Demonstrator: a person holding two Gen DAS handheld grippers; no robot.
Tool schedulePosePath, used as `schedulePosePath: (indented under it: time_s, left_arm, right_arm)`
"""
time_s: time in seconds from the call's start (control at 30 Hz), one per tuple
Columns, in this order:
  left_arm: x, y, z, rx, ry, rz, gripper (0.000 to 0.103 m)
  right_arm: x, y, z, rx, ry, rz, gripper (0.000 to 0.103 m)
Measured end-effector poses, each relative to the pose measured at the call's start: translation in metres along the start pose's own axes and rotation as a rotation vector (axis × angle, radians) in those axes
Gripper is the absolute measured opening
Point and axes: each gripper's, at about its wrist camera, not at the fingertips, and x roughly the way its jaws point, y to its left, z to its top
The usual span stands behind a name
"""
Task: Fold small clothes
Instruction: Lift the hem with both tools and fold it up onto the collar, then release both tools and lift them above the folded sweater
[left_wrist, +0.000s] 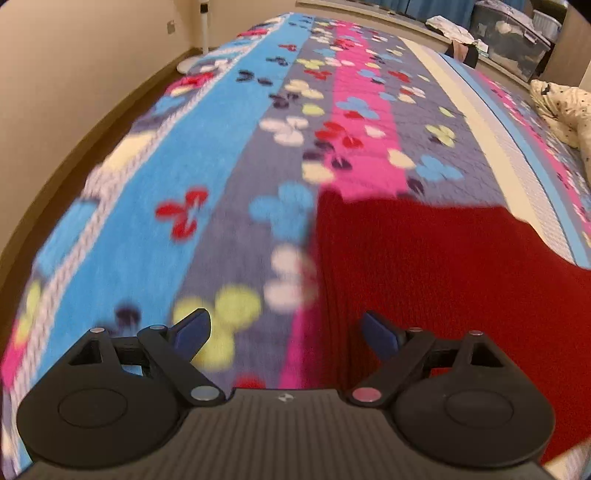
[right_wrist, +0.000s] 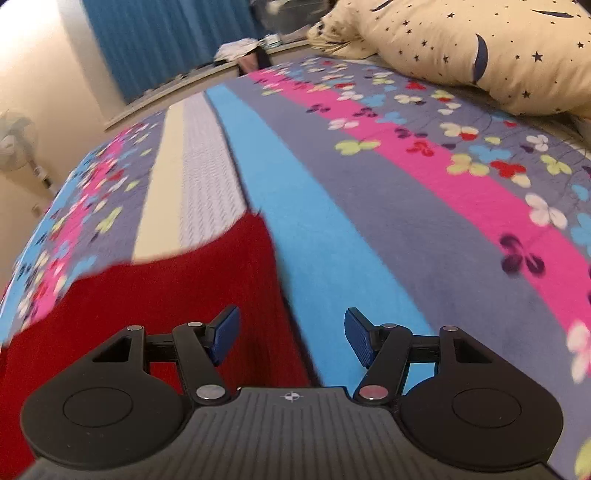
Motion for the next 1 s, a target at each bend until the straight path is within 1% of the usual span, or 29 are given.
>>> schedulePosePath:
  time_s: [0.07, 0.13, 0.2, 0.27, 0.33, 0.4, 0.47, 0.53, 0.7, 0.83, 0.93, 1.0]
  left_arm:
    - [-0.009, -0.001, -0.024, 0.012, 0.011, -0.015, 0.093]
    - [-0.01, -0.005, -0.044, 0.046, 0.029, -0.001, 0.099]
    - [-0.009, -0.009, -0.063, 0.118, 0.03, 0.081, 0.1]
    - [-0.018, -0.006, -0.071, 0.138, 0.024, 0.099, 0.1]
    - [-0.034, 0.001, -0.074, 0.124, 0.027, 0.093, 0.1]
    - [-0.053, 0.006, -0.08, 0.11, 0.036, 0.091, 0.1]
    - [-0.075, 0.007, -0.09, 0.113, 0.037, 0.098, 0.1]
    - [-0.101, 0.003, -0.104, 0.105, 0.043, 0.103, 0.101]
    - [-0.163, -0.021, -0.142, 0.077, 0.093, 0.067, 0.103]
    - [-0.2, -0.048, -0.171, 0.126, 0.068, 0.028, 0.103]
    - [-0.217, -0.06, -0.192, 0.147, 0.063, 0.026, 0.103]
    - [-0.226, -0.065, -0.203, 0.156, 0.059, 0.024, 0.103]
  right_arm:
    - [-0.007, -0.003, -0.022, -0.007, 0.014, 0.016, 0.063]
    - [-0.004, -0.012, -0.044, 0.015, 0.05, -0.002, 0.063]
    - [0.003, -0.021, -0.058, 0.036, 0.089, -0.044, 0.068]
    - [-0.005, -0.028, -0.06, 0.079, 0.094, -0.045, 0.068]
    - [-0.025, -0.032, -0.056, 0.097, 0.102, -0.064, 0.068]
    - [-0.05, -0.032, -0.056, 0.079, 0.103, -0.077, 0.068]
    - [-0.08, -0.028, -0.06, 0.047, 0.079, -0.062, 0.068]
    - [-0.113, -0.02, -0.066, 0.016, 0.05, -0.043, 0.071]
    - [-0.188, 0.014, -0.087, -0.02, 0.025, -0.004, 0.087]
    - [-0.234, 0.041, -0.109, -0.091, -0.007, 0.049, 0.09]
    - [-0.255, 0.053, -0.125, -0.144, -0.034, 0.088, 0.093]
    - [-0.263, 0.06, -0.138, -0.187, -0.033, 0.086, 0.093]
